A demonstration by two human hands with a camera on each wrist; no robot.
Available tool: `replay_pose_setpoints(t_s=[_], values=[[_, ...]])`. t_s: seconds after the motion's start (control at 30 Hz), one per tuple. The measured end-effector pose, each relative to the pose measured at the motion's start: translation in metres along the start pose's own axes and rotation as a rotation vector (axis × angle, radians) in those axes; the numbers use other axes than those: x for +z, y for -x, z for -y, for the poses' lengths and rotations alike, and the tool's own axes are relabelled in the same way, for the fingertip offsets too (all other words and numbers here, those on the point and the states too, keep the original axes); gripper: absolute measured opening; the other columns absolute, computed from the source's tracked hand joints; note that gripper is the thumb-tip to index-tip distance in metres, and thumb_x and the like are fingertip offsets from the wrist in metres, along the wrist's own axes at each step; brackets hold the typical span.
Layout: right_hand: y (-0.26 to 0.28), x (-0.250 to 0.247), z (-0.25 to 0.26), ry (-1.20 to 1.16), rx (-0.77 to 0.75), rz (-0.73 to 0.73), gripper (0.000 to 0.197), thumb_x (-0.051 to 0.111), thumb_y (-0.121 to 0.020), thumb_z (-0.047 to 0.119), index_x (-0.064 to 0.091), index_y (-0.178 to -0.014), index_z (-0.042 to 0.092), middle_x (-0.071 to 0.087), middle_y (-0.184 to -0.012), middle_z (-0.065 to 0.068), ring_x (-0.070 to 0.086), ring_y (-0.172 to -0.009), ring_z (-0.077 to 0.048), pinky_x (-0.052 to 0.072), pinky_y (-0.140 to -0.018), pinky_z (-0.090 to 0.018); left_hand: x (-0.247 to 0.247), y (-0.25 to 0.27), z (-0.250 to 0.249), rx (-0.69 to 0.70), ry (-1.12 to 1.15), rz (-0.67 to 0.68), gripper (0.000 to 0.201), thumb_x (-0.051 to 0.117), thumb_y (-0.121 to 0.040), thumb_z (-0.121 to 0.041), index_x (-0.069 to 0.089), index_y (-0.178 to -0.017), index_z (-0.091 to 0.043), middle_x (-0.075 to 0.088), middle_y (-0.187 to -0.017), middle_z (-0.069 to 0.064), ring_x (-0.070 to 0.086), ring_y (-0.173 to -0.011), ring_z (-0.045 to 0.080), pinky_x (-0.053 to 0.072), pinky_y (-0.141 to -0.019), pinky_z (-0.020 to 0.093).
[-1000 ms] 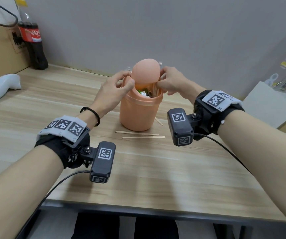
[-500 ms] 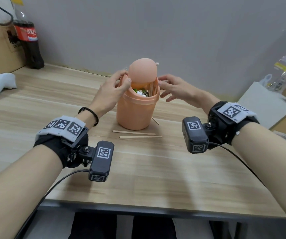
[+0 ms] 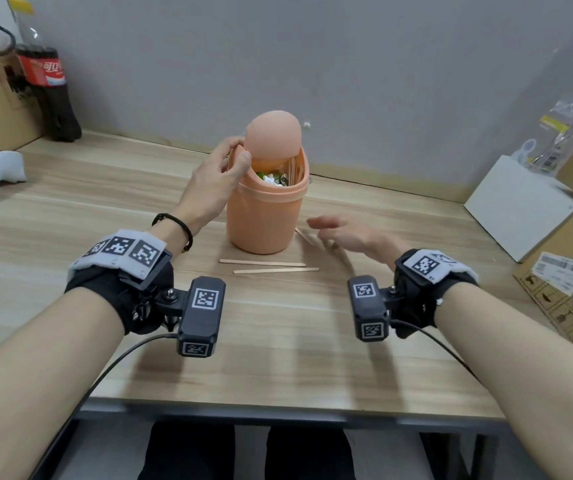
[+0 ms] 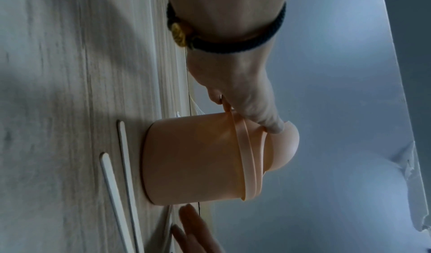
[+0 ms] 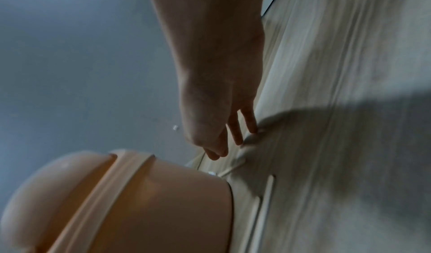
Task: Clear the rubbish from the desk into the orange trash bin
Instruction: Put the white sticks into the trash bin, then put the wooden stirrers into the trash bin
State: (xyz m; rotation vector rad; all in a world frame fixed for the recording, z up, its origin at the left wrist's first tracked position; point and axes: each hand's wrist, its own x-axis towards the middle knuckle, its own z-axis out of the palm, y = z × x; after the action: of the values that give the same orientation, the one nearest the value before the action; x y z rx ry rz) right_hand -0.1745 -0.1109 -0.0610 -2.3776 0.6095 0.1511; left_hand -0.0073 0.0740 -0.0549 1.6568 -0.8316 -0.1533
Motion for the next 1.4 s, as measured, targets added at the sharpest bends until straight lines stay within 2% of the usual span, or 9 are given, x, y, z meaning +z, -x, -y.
replay_pose_setpoints(t_s=[0.1, 0.2, 0.37, 0.53, 0.77, 0.9, 1.0, 1.2, 1.4], values=[[-0.01, 0.014, 0.002, 0.182, -0.038, -0.001, 0.04, 0.045, -0.1, 0.021, 0.049, -0.139, 0.016, 0.05, -0.143, -0.001, 0.047, -0.13, -0.02, 0.033, -0.101, -0.024, 0.0, -0.002, 0.002, -0.001, 0.003, 0.005, 0.033, 0.046, -0.1, -0.046, 0.051, -0.132, -0.038, 0.063, -0.125, -0.011, 0.055, -0.121, 0.007, 0.041, -0.097, 0.026], [-0.015, 0.016, -0.003, 0.279, -0.063, -0.109, 0.027, 0.061, -0.092, 0.028, 0.068, -0.116, 0.017, 0.066, -0.118, 0.0, 0.06, -0.11, -0.02, 0.045, -0.092, -0.028, 0.002, -0.003, 0.005, 0.004, 0.026, -0.007, 0.03, 0.047, -0.098, -0.048, 0.053, -0.127, -0.039, 0.063, -0.12, -0.013, 0.056, -0.119, 0.006, 0.043, -0.101, 0.027], [-0.01, 0.017, -0.001, 0.353, -0.061, -0.207, 0.008, 0.069, -0.078, 0.01, 0.07, -0.081, 0.017, 0.07, -0.084, 0.001, 0.066, -0.086, -0.02, 0.054, -0.076, -0.031, 0.004, -0.007, 0.01, 0.013, 0.052, -0.019, 0.032, 0.049, -0.094, -0.052, 0.054, -0.123, -0.04, 0.063, -0.113, -0.018, 0.057, -0.117, 0.005, 0.044, -0.101, 0.027], [0.002, 0.003, -0.011, 0.362, 0.053, -0.105, 0.025, 0.063, -0.074, 0.001, 0.06, -0.088, 0.021, 0.07, -0.092, -0.002, 0.064, -0.085, -0.021, 0.054, -0.072, -0.031, 0.004, -0.007, 0.012, 0.024, 0.075, -0.016, 0.041, 0.048, -0.09, -0.055, 0.054, -0.127, -0.037, 0.062, -0.114, -0.016, 0.058, -0.117, 0.007, 0.043, -0.098, 0.024], [0.03, -0.014, -0.035, 0.377, 0.101, 0.023, 0.019, 0.064, -0.08, 0.005, 0.068, -0.096, 0.015, 0.071, -0.092, -0.004, 0.057, -0.066, -0.009, 0.043, -0.056, -0.019, 0.007, -0.008, 0.015, 0.029, 0.084, -0.039, 0.043, 0.048, -0.089, -0.056, 0.055, -0.127, -0.037, 0.061, -0.112, -0.017, 0.057, -0.111, 0.004, 0.044, -0.096, 0.025], [0.028, -0.007, -0.025, 0.417, 0.024, 0.05, 0.019, 0.064, -0.082, 0.007, 0.069, -0.098, 0.016, 0.064, -0.085, 0.005, 0.054, -0.067, -0.004, 0.04, -0.057, -0.016, 0.007, -0.008, 0.016, 0.02, 0.08, -0.031, 0.045, 0.047, -0.093, -0.053, 0.052, -0.134, -0.035, 0.061, -0.121, -0.013, 0.056, -0.117, 0.006, 0.042, -0.095, 0.024], [0.02, 0.003, -0.014, 0.39, -0.038, 0.045, 0.015, 0.067, -0.083, 0.011, 0.068, -0.096, 0.018, 0.062, -0.082, 0.008, 0.057, -0.073, -0.01, 0.043, -0.062, -0.018, 0.006, -0.008, 0.015, 0.021, 0.079, -0.029, 0.042, 0.047, -0.09, -0.056, 0.053, -0.128, -0.039, 0.062, -0.118, -0.015, 0.057, -0.116, 0.006, 0.043, -0.096, 0.025], [0.011, 0.024, 0.006, 0.368, -0.156, -0.022, 0.013, 0.061, -0.088, 0.018, 0.069, -0.099, 0.02, 0.069, -0.095, 0.002, 0.062, -0.088, -0.017, 0.046, -0.074, -0.026, 0.006, -0.006, 0.012, 0.016, 0.065, -0.031, 0.026, 0.048, -0.098, -0.047, 0.052, -0.123, -0.042, 0.061, -0.113, -0.02, 0.057, -0.111, 0.001, 0.043, -0.095, 0.022], [0.008, 0.043, 0.03, 0.384, -0.256, 0.078, 0.04, 0.067, -0.086, 0.042, 0.064, -0.118, 0.018, 0.061, -0.109, 0.004, 0.055, -0.094, -0.012, 0.042, -0.078, -0.022, 0.006, -0.005, 0.011, 0.013, 0.06, -0.032, 0.031, 0.048, -0.093, -0.052, 0.053, -0.122, -0.043, 0.061, -0.114, -0.019, 0.057, -0.111, 0.001, 0.043, -0.096, 0.023]])
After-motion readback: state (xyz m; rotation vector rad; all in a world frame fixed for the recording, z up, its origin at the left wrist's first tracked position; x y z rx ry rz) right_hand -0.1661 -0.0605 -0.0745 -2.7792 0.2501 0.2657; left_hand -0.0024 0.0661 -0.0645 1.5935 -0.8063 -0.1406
